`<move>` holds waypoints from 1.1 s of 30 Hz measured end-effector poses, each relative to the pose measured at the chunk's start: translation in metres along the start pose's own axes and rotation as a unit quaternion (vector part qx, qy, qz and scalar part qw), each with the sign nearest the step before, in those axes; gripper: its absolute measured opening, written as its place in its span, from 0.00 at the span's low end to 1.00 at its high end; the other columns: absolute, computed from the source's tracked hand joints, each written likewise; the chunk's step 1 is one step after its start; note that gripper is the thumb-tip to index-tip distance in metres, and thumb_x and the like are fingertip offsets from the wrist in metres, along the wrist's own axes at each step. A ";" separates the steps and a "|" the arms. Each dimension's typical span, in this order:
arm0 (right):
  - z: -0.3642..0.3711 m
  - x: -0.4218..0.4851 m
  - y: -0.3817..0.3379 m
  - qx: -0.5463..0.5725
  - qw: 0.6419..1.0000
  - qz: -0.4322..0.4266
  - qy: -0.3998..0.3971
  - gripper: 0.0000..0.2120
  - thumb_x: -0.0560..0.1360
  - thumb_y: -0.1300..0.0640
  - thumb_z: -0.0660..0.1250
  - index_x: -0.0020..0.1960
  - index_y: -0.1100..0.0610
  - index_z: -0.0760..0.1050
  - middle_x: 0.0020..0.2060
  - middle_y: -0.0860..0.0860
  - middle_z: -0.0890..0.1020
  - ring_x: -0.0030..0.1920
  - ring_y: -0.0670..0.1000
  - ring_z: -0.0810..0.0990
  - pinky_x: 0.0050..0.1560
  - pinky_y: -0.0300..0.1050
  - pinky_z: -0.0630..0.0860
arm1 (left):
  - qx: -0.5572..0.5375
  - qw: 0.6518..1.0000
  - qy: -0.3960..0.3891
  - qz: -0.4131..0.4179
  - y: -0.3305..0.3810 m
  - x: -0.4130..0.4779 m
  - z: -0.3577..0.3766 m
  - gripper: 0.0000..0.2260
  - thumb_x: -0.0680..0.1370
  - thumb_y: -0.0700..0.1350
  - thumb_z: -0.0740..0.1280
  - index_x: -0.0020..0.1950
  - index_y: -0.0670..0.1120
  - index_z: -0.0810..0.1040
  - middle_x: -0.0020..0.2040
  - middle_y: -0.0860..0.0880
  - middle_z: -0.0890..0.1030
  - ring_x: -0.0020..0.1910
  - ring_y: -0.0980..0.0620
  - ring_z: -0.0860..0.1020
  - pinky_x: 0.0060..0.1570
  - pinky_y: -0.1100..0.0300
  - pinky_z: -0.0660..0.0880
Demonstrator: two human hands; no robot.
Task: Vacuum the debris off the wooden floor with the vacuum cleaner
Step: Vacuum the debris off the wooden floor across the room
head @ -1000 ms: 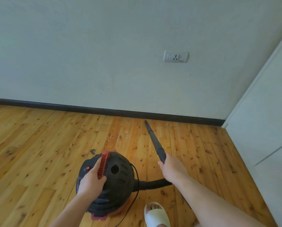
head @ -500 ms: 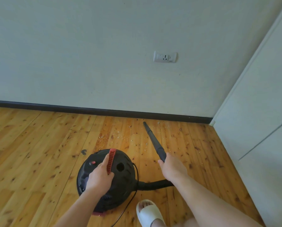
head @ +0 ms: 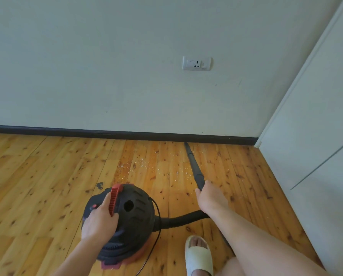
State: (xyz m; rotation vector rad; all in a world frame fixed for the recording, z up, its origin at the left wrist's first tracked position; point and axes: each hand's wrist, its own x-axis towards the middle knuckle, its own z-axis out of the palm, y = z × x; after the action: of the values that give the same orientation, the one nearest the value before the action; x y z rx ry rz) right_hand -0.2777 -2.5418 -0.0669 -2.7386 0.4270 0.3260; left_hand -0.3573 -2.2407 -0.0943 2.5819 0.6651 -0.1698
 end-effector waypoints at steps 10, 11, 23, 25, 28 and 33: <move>-0.002 0.006 0.024 -0.025 1.000 -0.011 0.012 0.24 0.86 0.44 0.57 0.78 0.53 0.63 0.62 0.50 0.80 0.59 0.52 0.82 0.44 0.40 0.75 | -0.291 0.946 0.008 -0.143 0.032 0.027 0.019 0.19 0.84 0.55 0.60 0.56 0.40 0.77 0.36 0.43 0.78 0.32 0.46 0.75 0.34 0.51 0.74; -0.003 0.006 0.029 -0.028 0.999 -0.010 0.013 0.24 0.86 0.44 0.57 0.78 0.53 0.63 0.64 0.50 0.79 0.61 0.52 0.81 0.46 0.41 0.75 | -0.286 0.947 0.012 -0.145 0.034 0.028 0.020 0.20 0.84 0.57 0.59 0.55 0.40 0.77 0.35 0.42 0.77 0.31 0.46 0.75 0.31 0.54 0.71; -0.010 -0.005 0.076 -0.013 0.999 0.037 0.029 0.25 0.86 0.44 0.57 0.78 0.54 0.62 0.63 0.52 0.80 0.61 0.52 0.82 0.46 0.40 0.75 | -0.383 0.914 -0.099 -0.090 0.059 0.020 0.051 0.17 0.83 0.58 0.61 0.54 0.45 0.77 0.30 0.48 0.69 0.24 0.52 0.66 0.26 0.56 0.67; -0.009 -0.010 0.081 -0.015 0.999 0.036 0.032 0.24 0.85 0.44 0.58 0.78 0.53 0.63 0.62 0.51 0.80 0.59 0.52 0.82 0.47 0.41 0.78 | -0.388 0.911 -0.117 -0.080 0.063 0.010 0.056 0.15 0.84 0.56 0.61 0.54 0.46 0.77 0.31 0.48 0.69 0.24 0.52 0.66 0.26 0.56 0.66; -0.006 -0.024 0.085 -0.026 0.999 0.038 0.029 0.26 0.85 0.44 0.58 0.80 0.53 0.61 0.64 0.52 0.80 0.60 0.52 0.82 0.49 0.41 0.79 | -0.402 0.902 -0.136 -0.082 0.063 -0.006 0.060 0.12 0.85 0.53 0.60 0.53 0.46 0.77 0.30 0.47 0.69 0.25 0.51 0.65 0.26 0.56 0.65; -0.004 -0.057 0.105 -0.024 0.998 0.055 0.029 0.24 0.85 0.44 0.59 0.77 0.52 0.63 0.60 0.50 0.81 0.57 0.51 0.83 0.45 0.41 0.78 | -0.417 0.888 -0.154 -0.116 0.054 -0.040 0.067 0.17 0.84 0.54 0.61 0.51 0.41 0.77 0.27 0.48 0.67 0.24 0.50 0.63 0.26 0.56 0.65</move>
State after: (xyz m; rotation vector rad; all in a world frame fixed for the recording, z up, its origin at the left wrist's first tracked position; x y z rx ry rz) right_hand -0.3646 -2.6229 -0.0799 -2.7834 0.5940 0.2881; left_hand -0.3665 -2.3303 -0.1222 1.6040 0.7200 -0.2871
